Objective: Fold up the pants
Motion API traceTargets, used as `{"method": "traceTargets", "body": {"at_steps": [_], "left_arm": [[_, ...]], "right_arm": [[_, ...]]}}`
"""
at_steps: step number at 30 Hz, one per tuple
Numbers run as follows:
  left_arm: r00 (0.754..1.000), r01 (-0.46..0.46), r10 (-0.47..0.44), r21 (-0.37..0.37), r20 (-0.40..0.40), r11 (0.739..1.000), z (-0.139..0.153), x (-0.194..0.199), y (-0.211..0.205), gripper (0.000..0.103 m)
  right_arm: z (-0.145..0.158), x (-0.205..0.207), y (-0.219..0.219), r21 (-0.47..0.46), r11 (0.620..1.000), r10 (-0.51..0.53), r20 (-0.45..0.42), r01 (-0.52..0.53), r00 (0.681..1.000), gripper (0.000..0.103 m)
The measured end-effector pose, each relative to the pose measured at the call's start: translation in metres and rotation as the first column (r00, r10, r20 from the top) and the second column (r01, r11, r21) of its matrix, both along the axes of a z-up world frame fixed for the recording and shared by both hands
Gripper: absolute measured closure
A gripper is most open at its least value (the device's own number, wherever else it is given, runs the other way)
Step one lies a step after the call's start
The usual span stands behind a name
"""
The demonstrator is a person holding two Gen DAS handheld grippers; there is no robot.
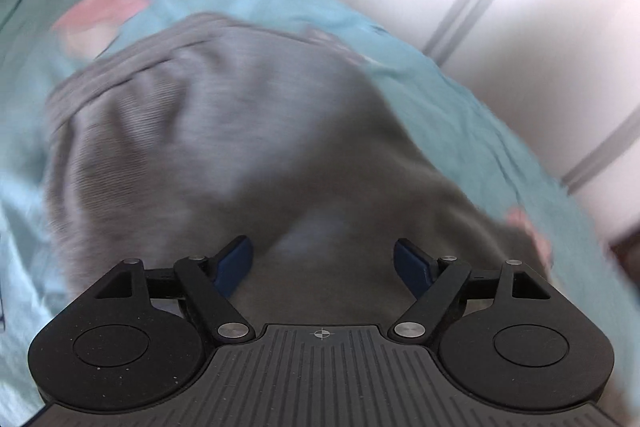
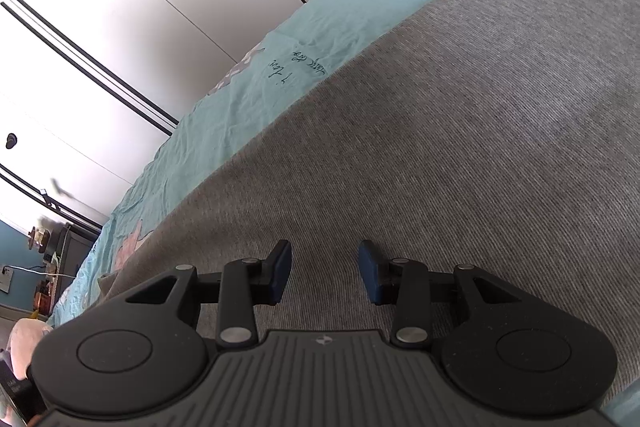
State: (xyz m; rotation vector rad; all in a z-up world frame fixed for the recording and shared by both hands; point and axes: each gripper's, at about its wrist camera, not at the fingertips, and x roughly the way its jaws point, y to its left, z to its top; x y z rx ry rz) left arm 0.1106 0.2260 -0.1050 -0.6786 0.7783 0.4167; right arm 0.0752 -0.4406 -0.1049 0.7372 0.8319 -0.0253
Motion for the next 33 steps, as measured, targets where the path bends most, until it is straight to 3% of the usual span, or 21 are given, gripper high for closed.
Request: {"method": "traceTargets", "body": {"at_steps": [2,4,6,8,10,12,14,15,17,19,22,24,26,27,29,30,31,33], "left_arm": [[0.998,-0.054,0.056,-0.06,0.041,0.997,-0.002,-0.014,0.022,0.029],[0.99,-0.127,0.128,-0.024,0.05,0.992,0.001,-0.027,0.034,0.03],[0.985,-0.157,0.155,0.015,0.08,0.988,0.008,-0.038,0.039,0.025],[0.99,-0.078,0.072,0.042,0.118,0.996,0.014,-0.037,0.032,0.015],[0.986,0.098,-0.103,0.039,0.133,0.994,0.015,-0.024,0.018,0.01],[0.954,0.28,-0.275,-0.025,0.122,0.96,0.01,-0.007,0.006,0.008],[0.939,0.341,-0.337,-0.051,0.066,0.939,0.001,0.006,0.0,0.008],[0.949,0.314,-0.313,-0.045,0.026,0.948,-0.003,0.009,0.003,0.008],[0.969,0.244,-0.242,-0.063,0.047,0.968,-0.007,0.006,0.017,0.012],[0.988,0.145,-0.14,-0.073,0.068,0.987,-0.008,-0.002,0.033,0.021],[0.999,0.034,-0.032,-0.057,0.036,0.998,-0.01,-0.01,0.049,0.035],[0.999,-0.02,0.022,-0.054,0.027,0.998,-0.005,-0.017,0.053,0.033],[0.999,-0.045,0.046,-0.048,0.024,0.998,0.003,-0.029,0.046,0.022],[0.999,-0.037,0.038,-0.044,0.038,0.998,0.011,-0.036,0.04,0.013],[0.997,0.034,-0.03,-0.065,0.068,0.997,0.025,-0.039,0.02,0.009],[0.993,0.096,-0.089,-0.099,0.079,0.99,0.03,-0.036,0.008,0.007],[0.985,0.156,-0.143,-0.14,0.097,0.978,0.035,-0.036,-0.004,0.007],[0.962,0.258,-0.234,-0.189,0.138,0.948,0.041,-0.032,-0.032,0.006]], "right_arm": [[-0.001,0.0,-0.001,0.007,1.0,-0.004,0.0,0.004,1.0,0.066],[0.0,0.001,0.0,0.002,1.0,-0.002,-0.001,0.002,1.0,0.066],[0.0,0.001,0.002,-0.008,1.0,0.002,-0.002,-0.002,1.0,0.065],[0.0,0.001,0.002,-0.007,1.0,0.006,0.001,-0.006,1.0,0.063],[0.0,0.002,0.003,-0.006,1.0,0.008,0.003,-0.008,1.0,0.062],[0.0,0.002,0.003,-0.007,1.0,0.007,0.003,-0.007,1.0,0.062],[0.0,0.002,0.004,-0.009,1.0,0.008,0.002,-0.008,1.0,0.062],[0.0,0.002,0.004,-0.007,1.0,0.008,0.003,-0.008,1.0,0.061],[0.0,0.002,0.003,-0.003,1.0,0.007,0.004,-0.007,1.0,0.061],[0.0,0.002,0.003,0.0,1.0,0.005,0.004,-0.005,1.0,0.061],[0.0,0.002,0.003,0.001,1.0,0.004,0.004,-0.004,1.0,0.061],[0.0,0.002,0.002,0.001,1.0,0.005,0.003,-0.005,1.0,0.061],[0.001,0.002,0.002,-0.001,1.0,0.004,0.001,-0.004,1.0,0.061],[0.002,0.001,0.002,-0.003,1.0,0.002,0.001,-0.002,1.0,0.061],[0.006,0.0,0.003,-0.015,1.0,0.0,0.006,0.0,1.0,0.051],[0.009,0.0,0.006,-0.019,1.0,0.025,0.022,-0.025,0.999,0.038],[0.012,0.0,0.011,-0.005,0.998,0.07,0.038,-0.07,0.997,0.03],[0.011,0.004,0.024,0.11,0.969,0.214,0.064,-0.22,0.975,0.028]]}}
